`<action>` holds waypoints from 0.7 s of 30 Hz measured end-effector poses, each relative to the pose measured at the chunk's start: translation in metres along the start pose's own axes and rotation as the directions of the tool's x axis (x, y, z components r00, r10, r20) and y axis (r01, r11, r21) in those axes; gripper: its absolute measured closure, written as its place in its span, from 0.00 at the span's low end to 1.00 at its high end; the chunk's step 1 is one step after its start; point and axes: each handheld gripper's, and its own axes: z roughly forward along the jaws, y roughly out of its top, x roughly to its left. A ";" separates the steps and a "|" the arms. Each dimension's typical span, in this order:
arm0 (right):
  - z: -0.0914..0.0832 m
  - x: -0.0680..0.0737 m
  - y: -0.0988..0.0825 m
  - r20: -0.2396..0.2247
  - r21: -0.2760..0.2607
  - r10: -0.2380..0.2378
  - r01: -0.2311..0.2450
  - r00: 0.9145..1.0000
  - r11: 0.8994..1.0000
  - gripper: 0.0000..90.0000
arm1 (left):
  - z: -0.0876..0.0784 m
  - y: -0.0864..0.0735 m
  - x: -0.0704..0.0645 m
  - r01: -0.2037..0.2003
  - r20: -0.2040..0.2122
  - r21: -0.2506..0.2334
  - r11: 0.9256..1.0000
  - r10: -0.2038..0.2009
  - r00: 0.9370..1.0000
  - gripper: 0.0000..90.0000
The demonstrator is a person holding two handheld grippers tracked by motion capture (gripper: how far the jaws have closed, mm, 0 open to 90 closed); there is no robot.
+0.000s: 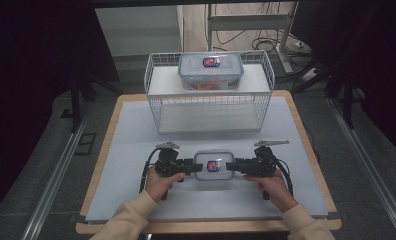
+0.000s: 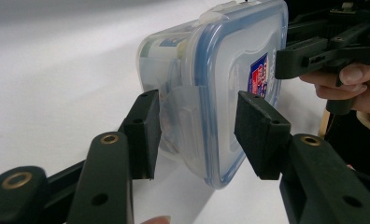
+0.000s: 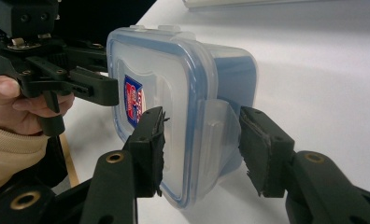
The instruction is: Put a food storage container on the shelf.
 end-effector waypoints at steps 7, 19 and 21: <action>-0.005 0.006 0.008 0.008 -0.011 -0.023 0.023 1.000 1.000 0.57 | -0.004 0.007 -0.003 -0.013 -0.002 -0.016 1.000 0.013 1.000 0.58; -0.014 0.017 0.037 0.020 -0.052 -0.072 0.073 0.997 0.996 0.57 | -0.019 0.037 -0.010 -0.052 -0.019 -0.059 0.997 0.051 0.999 0.58; -0.017 0.020 0.043 0.021 -0.060 -0.075 0.076 0.997 0.995 0.57 | -0.022 0.044 -0.012 -0.063 -0.021 -0.064 0.996 0.062 0.998 0.58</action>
